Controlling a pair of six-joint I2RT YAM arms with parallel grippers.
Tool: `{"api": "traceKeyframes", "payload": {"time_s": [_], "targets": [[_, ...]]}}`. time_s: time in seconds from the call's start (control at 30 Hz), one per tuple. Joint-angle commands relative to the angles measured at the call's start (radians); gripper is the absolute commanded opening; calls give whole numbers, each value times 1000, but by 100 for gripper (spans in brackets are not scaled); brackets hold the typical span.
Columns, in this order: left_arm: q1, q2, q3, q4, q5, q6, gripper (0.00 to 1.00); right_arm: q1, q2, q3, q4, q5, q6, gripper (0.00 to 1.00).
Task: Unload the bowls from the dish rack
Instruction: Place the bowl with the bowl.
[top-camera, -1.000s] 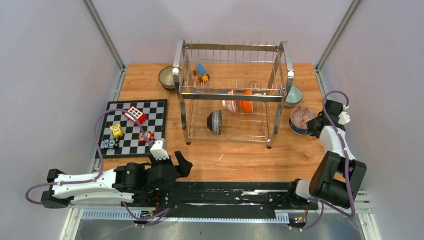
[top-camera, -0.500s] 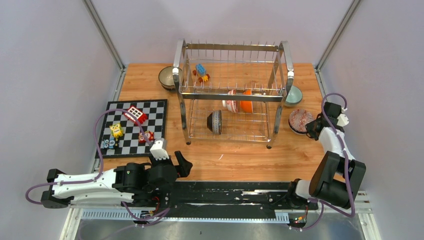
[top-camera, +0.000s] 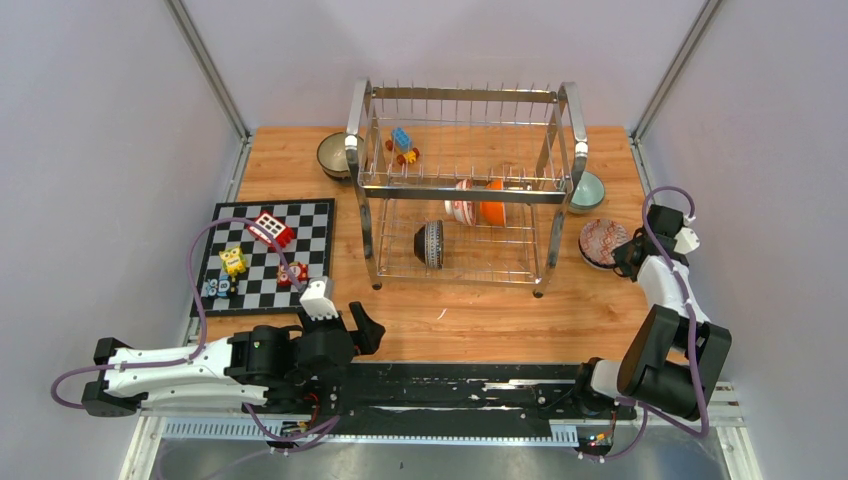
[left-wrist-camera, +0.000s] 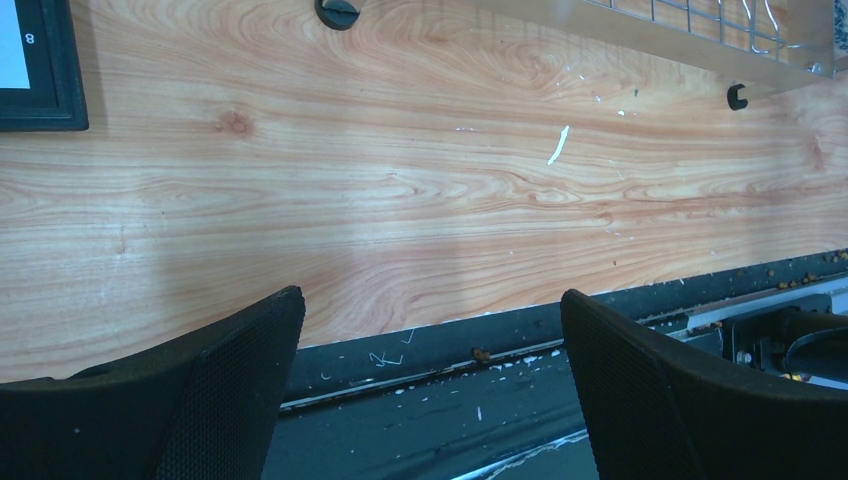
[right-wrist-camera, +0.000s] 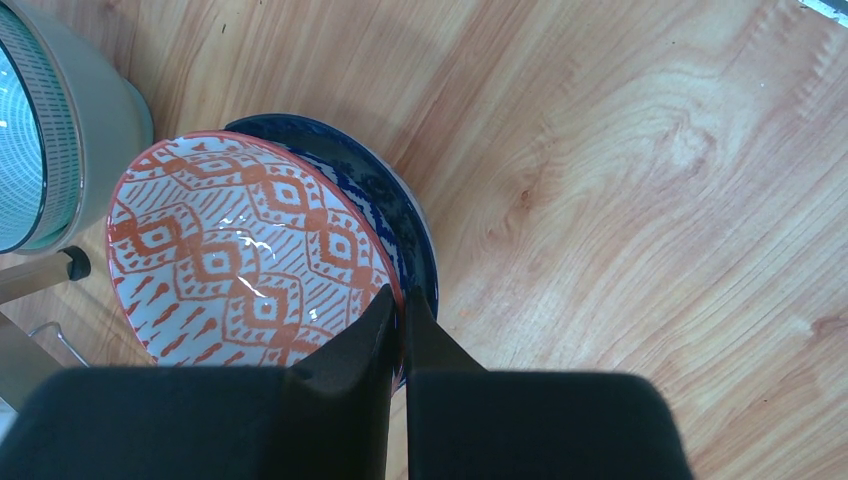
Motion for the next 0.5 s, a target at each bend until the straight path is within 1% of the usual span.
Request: {"api": "traceKeyframes", "payload": {"time_s": [0.0,0.13,0.33,0.47], "targets": [[-4,1,-9,-4,-22,-19,100,-17,2,-5,15,-11,-15,2],[-3,1,-8,-6,-24,-18,100,-17,4,-5,14,-13,-22,4],[-3,1,-10,-4,-22,-18,100,-17,-2,-6,15,-18,-26,16],[-3,-1,-10,-5,-22,-18,100,-17,-2,-8,13,-22,-28,22]]}}
